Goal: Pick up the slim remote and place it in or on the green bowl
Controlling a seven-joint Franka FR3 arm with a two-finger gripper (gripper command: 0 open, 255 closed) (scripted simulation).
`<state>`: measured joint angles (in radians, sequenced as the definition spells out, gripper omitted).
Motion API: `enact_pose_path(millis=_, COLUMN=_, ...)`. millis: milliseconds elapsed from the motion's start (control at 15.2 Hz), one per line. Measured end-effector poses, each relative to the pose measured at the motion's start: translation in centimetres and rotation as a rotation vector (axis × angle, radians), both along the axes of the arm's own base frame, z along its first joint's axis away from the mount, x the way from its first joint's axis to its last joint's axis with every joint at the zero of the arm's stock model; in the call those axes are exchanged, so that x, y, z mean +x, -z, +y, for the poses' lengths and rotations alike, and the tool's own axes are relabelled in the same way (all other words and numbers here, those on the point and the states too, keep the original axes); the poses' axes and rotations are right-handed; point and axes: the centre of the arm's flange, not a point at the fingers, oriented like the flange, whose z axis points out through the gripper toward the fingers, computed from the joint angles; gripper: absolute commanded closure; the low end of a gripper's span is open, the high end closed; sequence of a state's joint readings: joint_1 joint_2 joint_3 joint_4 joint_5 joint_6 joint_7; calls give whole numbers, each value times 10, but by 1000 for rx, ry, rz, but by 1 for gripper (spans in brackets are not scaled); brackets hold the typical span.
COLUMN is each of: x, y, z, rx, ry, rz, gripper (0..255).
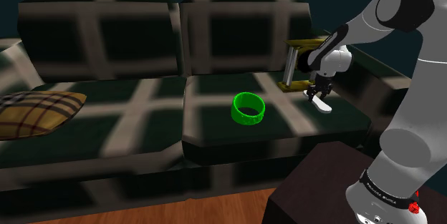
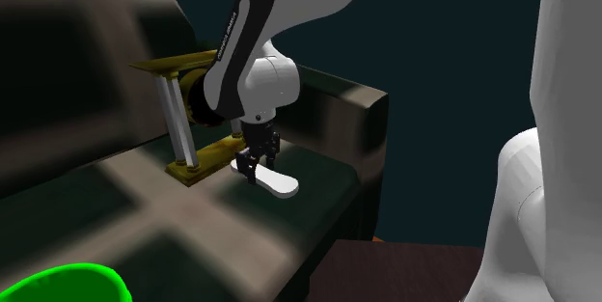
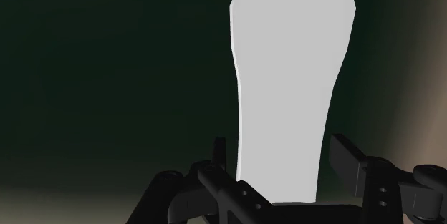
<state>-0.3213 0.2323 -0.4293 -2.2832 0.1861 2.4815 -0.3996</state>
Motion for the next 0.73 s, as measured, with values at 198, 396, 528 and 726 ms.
enact_pose_path(millis=198, x=0, y=0, z=0, rx=0, ry=0, rz=0, gripper=255)
enact_pose_path(millis=396, x=0, y=0, z=0, rx=0, ry=0, rz=0, gripper=255)
enact_pose_path(millis=528, x=1, y=-7, z=-1, rx=0, ry=0, rz=0, gripper=255)
enact_pose_path(millis=726, x=1, y=-21, z=0, rx=0, ry=0, rz=0, gripper=255)
